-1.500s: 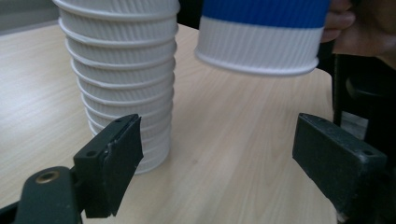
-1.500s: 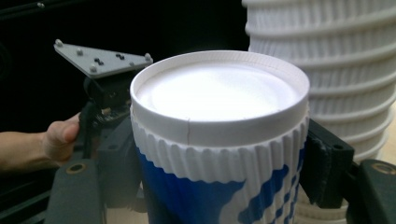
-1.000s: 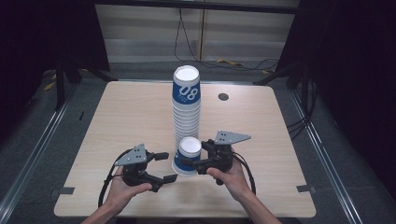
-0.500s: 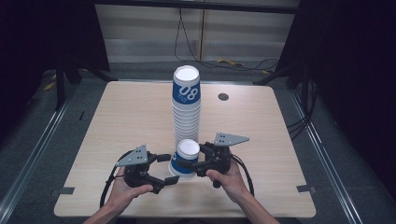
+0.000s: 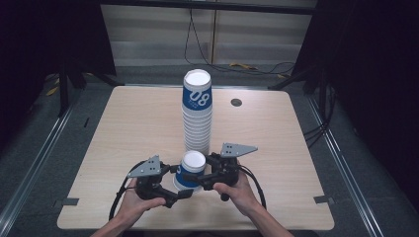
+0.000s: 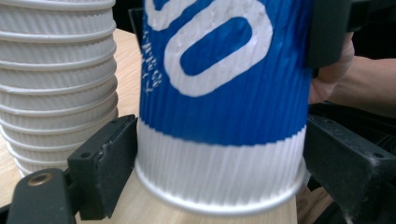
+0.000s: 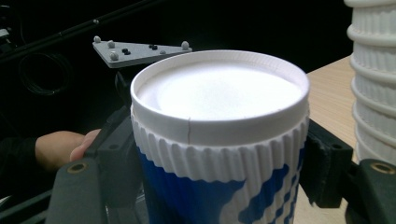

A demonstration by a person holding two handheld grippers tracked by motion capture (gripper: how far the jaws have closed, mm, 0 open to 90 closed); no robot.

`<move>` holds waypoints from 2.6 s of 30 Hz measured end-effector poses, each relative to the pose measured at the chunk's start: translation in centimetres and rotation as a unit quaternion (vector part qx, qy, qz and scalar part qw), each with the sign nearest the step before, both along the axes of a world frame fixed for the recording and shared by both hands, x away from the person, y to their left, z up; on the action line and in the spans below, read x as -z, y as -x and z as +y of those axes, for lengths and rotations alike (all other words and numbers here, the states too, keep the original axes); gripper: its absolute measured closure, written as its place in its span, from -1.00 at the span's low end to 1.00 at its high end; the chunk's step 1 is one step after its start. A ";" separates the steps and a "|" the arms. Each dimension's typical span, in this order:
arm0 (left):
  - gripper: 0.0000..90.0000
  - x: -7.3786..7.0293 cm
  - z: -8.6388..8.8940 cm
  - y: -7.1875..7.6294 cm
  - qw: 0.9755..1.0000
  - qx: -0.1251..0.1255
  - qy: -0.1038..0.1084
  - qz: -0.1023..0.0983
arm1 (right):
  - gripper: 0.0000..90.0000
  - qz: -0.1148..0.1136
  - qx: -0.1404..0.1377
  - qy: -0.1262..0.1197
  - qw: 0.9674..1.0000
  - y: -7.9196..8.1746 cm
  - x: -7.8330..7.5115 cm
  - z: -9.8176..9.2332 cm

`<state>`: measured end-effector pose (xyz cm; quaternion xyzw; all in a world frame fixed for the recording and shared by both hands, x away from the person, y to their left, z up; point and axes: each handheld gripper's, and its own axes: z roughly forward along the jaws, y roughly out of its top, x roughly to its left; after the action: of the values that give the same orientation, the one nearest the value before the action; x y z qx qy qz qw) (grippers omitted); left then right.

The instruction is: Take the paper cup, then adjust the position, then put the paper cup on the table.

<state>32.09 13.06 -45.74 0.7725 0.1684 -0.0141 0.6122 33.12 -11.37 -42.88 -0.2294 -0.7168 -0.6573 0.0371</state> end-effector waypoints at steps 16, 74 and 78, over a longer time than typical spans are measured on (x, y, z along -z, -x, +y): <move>-0.57 -0.2 -0.9 0.6 1.000 -0.014 0.010 -0.014 | -0.41 0.002 -0.017 0.009 1.000 0.2 0.0 0.5; -0.50 -0.5 1.9 -0.9 0.997 -0.005 -0.082 0.003 | -0.66 0.046 -0.004 0.139 0.989 -0.4 -0.8 -2.5; -0.50 -0.5 1.8 -1.0 0.994 0.007 -0.109 0.005 | -0.67 0.034 -0.008 0.165 0.986 -0.4 -0.9 -2.5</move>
<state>33.06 14.84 -45.28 0.8357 0.1665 -0.0032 0.5233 33.47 -13.92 -42.00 -0.2491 -0.8157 -0.5213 0.0287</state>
